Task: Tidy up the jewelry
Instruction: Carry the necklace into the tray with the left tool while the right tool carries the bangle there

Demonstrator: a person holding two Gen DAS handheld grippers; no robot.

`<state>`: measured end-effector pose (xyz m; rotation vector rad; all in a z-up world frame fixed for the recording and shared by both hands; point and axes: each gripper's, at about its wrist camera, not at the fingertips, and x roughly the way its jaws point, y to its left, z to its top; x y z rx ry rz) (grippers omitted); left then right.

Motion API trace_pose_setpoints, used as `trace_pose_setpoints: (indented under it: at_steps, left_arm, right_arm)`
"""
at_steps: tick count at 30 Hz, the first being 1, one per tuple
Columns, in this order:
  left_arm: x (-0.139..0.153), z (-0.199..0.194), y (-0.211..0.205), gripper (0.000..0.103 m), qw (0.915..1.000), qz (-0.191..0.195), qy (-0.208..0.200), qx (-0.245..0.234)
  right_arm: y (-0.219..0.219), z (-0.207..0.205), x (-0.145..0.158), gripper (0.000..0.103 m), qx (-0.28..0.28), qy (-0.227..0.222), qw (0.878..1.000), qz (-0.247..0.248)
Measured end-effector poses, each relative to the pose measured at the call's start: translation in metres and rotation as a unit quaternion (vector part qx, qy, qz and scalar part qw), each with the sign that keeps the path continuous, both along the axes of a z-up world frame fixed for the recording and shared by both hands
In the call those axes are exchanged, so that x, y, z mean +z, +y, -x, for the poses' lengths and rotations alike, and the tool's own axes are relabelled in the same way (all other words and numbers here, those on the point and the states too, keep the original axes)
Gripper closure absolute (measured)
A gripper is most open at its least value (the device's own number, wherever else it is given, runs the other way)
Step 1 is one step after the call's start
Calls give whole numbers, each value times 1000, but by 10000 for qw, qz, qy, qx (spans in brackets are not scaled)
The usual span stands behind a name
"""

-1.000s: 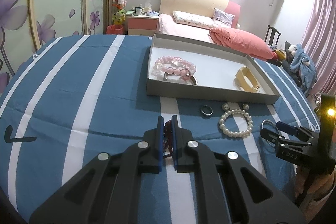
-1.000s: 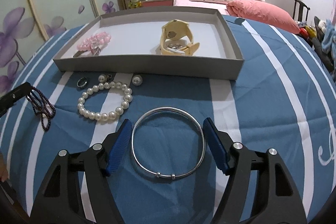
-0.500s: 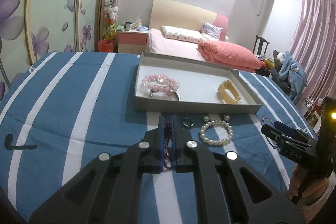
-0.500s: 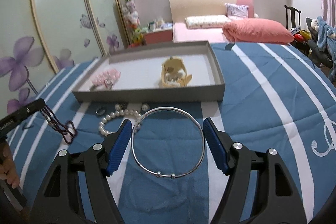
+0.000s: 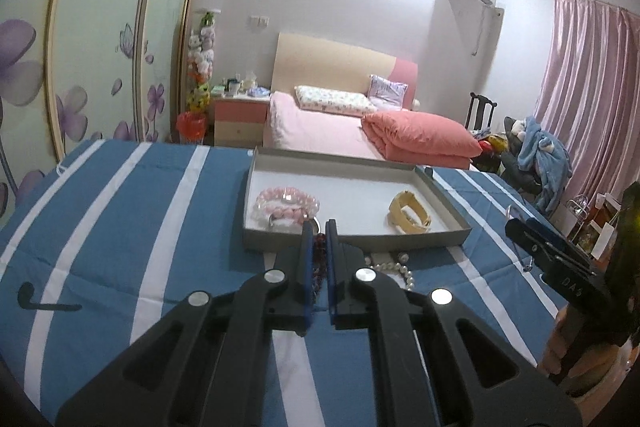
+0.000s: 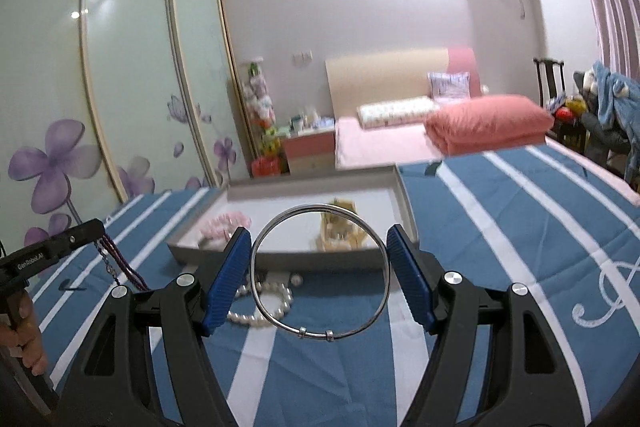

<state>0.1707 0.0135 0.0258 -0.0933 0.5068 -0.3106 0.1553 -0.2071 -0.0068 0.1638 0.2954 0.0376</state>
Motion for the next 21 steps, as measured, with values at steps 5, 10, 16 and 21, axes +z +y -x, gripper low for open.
trace_pose_setpoints:
  at_steps: [5, 10, 16, 21]
  left_arm:
    - [6, 5, -3, 96, 9998, -33, -179, 22]
    - [12, 8, -3, 96, 9993, -45, -335, 137]
    - [16, 10, -7, 96, 9988, -69, -439, 198]
    - [19, 12, -11, 96, 9982, -99, -564, 200]
  right_arm:
    - [8, 7, 7, 33, -92, -408, 9988, 244]
    - [13, 13, 14, 33, -249, -833, 9952, 443]
    - [15, 18, 17, 33, -408, -1204, 9904, 546]
    - [16, 22, 17, 33, -487, -1383, 9876, 565]
